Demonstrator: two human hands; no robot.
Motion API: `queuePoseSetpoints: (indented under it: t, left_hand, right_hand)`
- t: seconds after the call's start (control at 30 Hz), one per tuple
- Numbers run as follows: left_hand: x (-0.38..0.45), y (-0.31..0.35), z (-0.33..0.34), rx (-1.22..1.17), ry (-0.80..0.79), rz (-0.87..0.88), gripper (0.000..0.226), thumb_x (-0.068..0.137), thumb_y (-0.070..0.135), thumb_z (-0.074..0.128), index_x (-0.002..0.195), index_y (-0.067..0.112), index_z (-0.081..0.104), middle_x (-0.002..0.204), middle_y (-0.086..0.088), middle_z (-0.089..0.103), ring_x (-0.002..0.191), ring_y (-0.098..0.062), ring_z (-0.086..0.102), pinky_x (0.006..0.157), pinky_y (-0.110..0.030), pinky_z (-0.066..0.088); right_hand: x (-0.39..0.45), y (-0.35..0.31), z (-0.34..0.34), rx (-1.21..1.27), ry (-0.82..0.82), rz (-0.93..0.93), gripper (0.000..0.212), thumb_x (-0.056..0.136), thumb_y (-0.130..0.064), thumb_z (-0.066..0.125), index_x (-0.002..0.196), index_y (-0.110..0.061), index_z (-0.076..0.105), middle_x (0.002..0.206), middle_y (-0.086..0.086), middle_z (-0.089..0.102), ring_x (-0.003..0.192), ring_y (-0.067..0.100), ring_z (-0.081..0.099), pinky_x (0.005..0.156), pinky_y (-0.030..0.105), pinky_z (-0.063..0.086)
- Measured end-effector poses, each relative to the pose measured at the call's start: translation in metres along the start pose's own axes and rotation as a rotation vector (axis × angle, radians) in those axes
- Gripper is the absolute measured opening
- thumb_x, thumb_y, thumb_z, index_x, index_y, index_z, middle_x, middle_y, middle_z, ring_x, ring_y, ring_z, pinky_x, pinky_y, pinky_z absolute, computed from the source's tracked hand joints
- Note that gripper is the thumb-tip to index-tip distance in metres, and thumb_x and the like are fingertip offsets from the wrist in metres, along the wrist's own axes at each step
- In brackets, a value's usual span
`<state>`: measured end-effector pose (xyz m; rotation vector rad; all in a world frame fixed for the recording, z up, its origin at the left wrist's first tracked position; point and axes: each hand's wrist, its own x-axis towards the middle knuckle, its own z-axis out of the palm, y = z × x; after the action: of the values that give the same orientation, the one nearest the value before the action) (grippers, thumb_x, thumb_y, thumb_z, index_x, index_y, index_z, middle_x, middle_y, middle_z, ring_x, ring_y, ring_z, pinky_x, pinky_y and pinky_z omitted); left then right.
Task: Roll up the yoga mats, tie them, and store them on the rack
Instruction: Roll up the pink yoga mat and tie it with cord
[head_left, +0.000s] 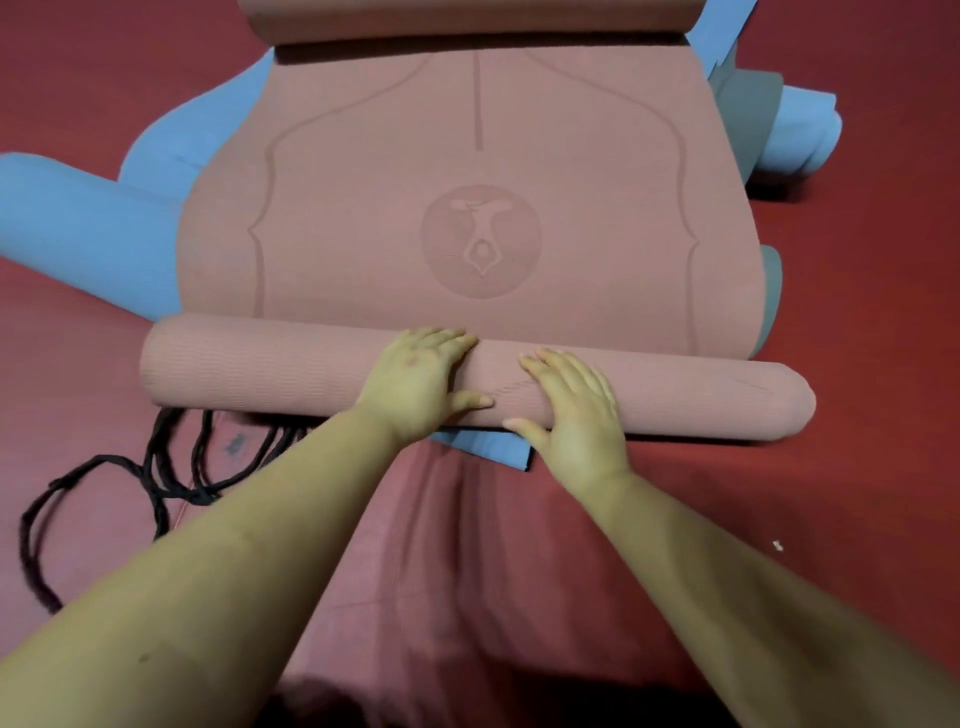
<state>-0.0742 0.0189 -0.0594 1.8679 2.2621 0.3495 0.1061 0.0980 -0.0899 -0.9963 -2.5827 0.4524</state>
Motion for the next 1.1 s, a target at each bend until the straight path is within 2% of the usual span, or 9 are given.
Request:
queuePoseSetpoints:
  t: [0.1,0.23,0.37,0.53,0.67,0.77,0.87,0.97,1.1]
  left_hand:
    - [-0.02,0.004,0.016,0.05,0.088,-0.003,0.073,0.079,0.057,0.047,0.125,0.002,0.057,0.127,-0.017,0.059,0.116,-0.034,0.055,0.102,-0.041,0.034]
    - [-0.012,0.0,0.021,0.029,0.124,-0.001,0.07,0.073,0.051,0.058,0.123,0.002,0.059,0.123,-0.016,0.062,0.113,-0.036,0.058,0.099,-0.039,0.03]
    - [0.015,-0.011,-0.001,-0.053,0.052,-0.014,0.077,0.067,0.044,0.078,0.128,0.004,0.056,0.129,-0.015,0.058,0.121,-0.033,0.051,0.105,-0.039,0.031]
    - [0.044,-0.019,-0.013,-0.103,-0.03,-0.026,0.077,0.074,0.049,0.072,0.137,0.011,0.048,0.139,-0.006,0.05,0.128,-0.022,0.044,0.105,-0.026,0.024]
    - [0.029,-0.017,-0.004,0.047,0.165,0.007,0.067,0.083,0.055,0.05,0.124,0.003,0.059,0.123,-0.013,0.062,0.112,-0.031,0.058,0.098,-0.038,0.039]
    - [0.017,-0.017,0.008,0.106,0.231,0.043,0.06,0.09,0.049,0.045,0.128,0.004,0.056,0.13,-0.013,0.058,0.118,-0.031,0.053,0.098,-0.043,0.04]
    - [0.032,-0.026,0.0,0.087,0.178,0.059,0.061,0.088,0.051,0.046,0.124,0.003,0.059,0.122,-0.014,0.062,0.111,-0.034,0.059,0.094,-0.045,0.046]
    - [0.047,-0.033,-0.012,0.075,0.1,0.07,0.065,0.084,0.054,0.045,0.12,0.003,0.062,0.116,-0.015,0.066,0.105,-0.033,0.063,0.097,-0.036,0.039]
    - [0.065,-0.034,-0.032,0.013,0.039,0.053,0.073,0.082,0.061,0.045,0.129,0.007,0.056,0.129,-0.012,0.059,0.119,-0.027,0.054,0.101,-0.028,0.029]
  right_hand:
    - [0.018,0.008,-0.01,0.034,-0.081,-0.01,0.064,0.065,-0.04,0.079,0.122,-0.015,0.063,0.126,0.006,0.061,0.118,0.029,0.054,0.103,0.043,0.037]
    - [0.037,0.011,-0.015,0.069,-0.143,-0.005,0.063,0.071,-0.038,0.078,0.128,-0.02,0.058,0.133,-0.001,0.056,0.125,0.023,0.047,0.108,0.033,0.028]
    - [0.031,0.004,-0.01,-0.015,0.039,-0.013,0.051,0.079,-0.045,0.06,0.121,-0.016,0.063,0.128,0.003,0.06,0.12,0.023,0.051,0.106,0.034,0.028]
    - [0.03,0.002,0.005,-0.029,0.079,-0.051,0.062,0.071,-0.05,0.06,0.123,-0.016,0.06,0.128,0.006,0.059,0.122,0.023,0.045,0.108,0.037,0.022]
    - [0.057,0.009,-0.012,0.078,0.023,-0.036,0.061,0.066,-0.048,0.069,0.119,-0.018,0.063,0.125,0.002,0.061,0.117,0.025,0.053,0.104,0.034,0.027]
    - [0.067,0.009,-0.021,0.094,-0.012,-0.046,0.061,0.066,-0.048,0.074,0.12,-0.022,0.063,0.125,-0.002,0.06,0.119,0.021,0.051,0.103,0.033,0.027]
    - [0.077,0.008,-0.021,0.076,-0.03,-0.026,0.061,0.069,-0.046,0.076,0.122,-0.022,0.062,0.125,-0.002,0.06,0.121,0.021,0.049,0.103,0.032,0.026]
    - [0.07,0.004,-0.018,0.012,0.109,-0.052,0.05,0.076,-0.049,0.062,0.115,-0.018,0.066,0.12,0.001,0.063,0.115,0.024,0.053,0.103,0.036,0.028]
    - [0.058,0.0,-0.007,-0.073,0.174,-0.098,0.06,0.072,-0.053,0.058,0.12,-0.016,0.062,0.127,0.004,0.06,0.121,0.021,0.043,0.109,0.038,0.021]
